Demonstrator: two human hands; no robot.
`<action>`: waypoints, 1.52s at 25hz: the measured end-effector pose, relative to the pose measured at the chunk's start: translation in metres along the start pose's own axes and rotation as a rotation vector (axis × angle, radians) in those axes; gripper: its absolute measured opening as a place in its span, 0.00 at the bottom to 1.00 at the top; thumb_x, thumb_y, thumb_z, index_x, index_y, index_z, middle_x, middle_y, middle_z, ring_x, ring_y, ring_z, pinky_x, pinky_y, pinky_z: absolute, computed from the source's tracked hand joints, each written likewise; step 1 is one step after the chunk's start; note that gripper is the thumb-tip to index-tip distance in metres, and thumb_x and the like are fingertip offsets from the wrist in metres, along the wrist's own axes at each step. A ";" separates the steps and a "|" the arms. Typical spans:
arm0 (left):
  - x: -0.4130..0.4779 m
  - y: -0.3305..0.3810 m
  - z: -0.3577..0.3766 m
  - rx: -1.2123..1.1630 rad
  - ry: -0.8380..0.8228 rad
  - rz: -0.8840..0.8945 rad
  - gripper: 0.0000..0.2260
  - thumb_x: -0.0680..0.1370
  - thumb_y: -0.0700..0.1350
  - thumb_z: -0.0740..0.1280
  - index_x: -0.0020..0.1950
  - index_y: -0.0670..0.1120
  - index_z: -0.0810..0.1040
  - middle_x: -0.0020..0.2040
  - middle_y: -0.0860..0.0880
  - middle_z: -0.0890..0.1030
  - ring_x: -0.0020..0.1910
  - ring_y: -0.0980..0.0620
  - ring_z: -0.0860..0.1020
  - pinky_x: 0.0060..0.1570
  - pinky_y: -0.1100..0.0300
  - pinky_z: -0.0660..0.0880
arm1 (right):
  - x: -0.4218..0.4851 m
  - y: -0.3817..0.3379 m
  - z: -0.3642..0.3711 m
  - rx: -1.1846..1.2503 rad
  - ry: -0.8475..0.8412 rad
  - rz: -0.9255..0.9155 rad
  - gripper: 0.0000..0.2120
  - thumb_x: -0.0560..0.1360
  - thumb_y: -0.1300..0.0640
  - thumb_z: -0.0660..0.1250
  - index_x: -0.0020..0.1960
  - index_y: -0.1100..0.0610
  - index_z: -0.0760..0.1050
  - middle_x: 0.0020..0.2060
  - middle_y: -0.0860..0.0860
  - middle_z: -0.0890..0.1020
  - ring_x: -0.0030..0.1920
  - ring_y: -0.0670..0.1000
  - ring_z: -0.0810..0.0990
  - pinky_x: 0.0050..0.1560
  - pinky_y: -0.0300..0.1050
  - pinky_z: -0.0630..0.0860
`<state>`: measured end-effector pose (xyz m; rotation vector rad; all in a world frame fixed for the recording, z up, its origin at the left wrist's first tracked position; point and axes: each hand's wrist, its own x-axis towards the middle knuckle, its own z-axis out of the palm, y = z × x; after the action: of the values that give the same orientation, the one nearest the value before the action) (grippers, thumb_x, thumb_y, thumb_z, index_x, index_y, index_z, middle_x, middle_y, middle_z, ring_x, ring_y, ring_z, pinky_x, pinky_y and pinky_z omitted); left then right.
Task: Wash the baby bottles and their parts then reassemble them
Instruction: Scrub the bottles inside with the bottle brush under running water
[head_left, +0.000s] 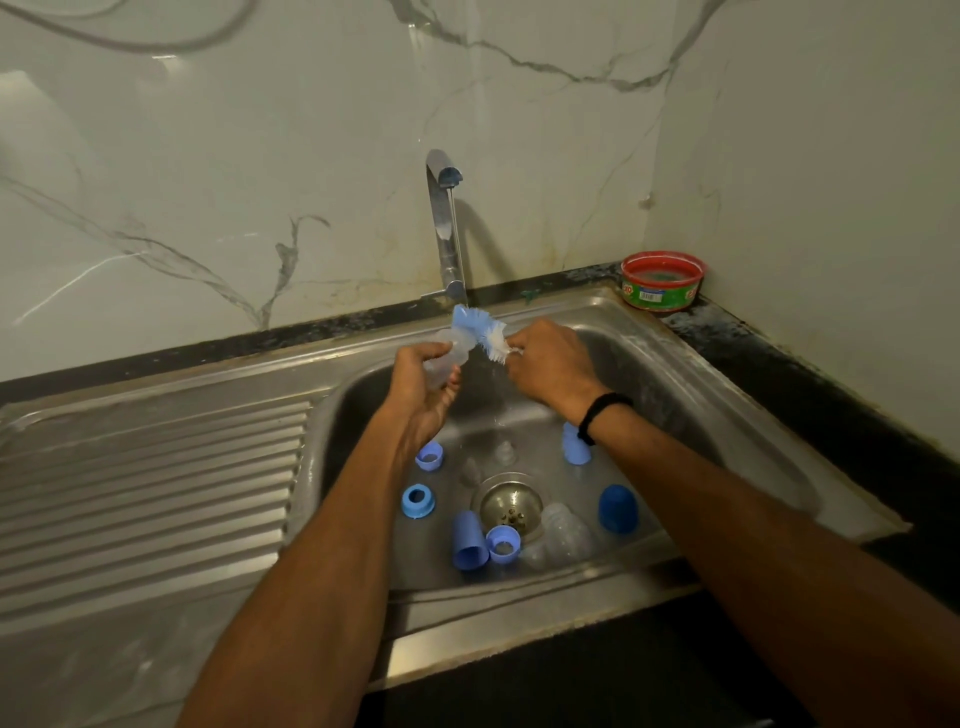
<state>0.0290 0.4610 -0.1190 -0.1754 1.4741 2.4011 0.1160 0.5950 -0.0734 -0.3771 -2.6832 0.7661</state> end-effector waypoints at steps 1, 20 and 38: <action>0.000 0.000 0.004 0.053 0.016 0.038 0.19 0.77 0.41 0.69 0.67 0.41 0.71 0.59 0.37 0.77 0.43 0.50 0.79 0.40 0.63 0.79 | 0.001 0.001 -0.001 -0.004 0.015 0.012 0.09 0.76 0.58 0.68 0.53 0.58 0.83 0.43 0.55 0.81 0.38 0.51 0.72 0.29 0.36 0.61; 0.003 -0.004 0.021 0.079 0.172 0.153 0.15 0.80 0.49 0.67 0.62 0.41 0.76 0.50 0.41 0.84 0.32 0.53 0.80 0.32 0.61 0.78 | -0.003 -0.015 0.008 -0.059 0.077 -0.064 0.10 0.78 0.58 0.67 0.58 0.58 0.79 0.47 0.54 0.82 0.48 0.53 0.81 0.44 0.41 0.74; 0.000 -0.005 0.012 0.091 0.223 0.097 0.10 0.82 0.47 0.64 0.56 0.42 0.77 0.48 0.40 0.83 0.29 0.53 0.76 0.28 0.63 0.72 | -0.009 -0.017 0.013 -0.062 0.018 -0.053 0.09 0.78 0.59 0.66 0.58 0.59 0.78 0.48 0.54 0.81 0.49 0.54 0.81 0.46 0.43 0.77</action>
<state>0.0310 0.4739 -0.1179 -0.3692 1.7232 2.4489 0.1169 0.5715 -0.0764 -0.3249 -2.6931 0.6630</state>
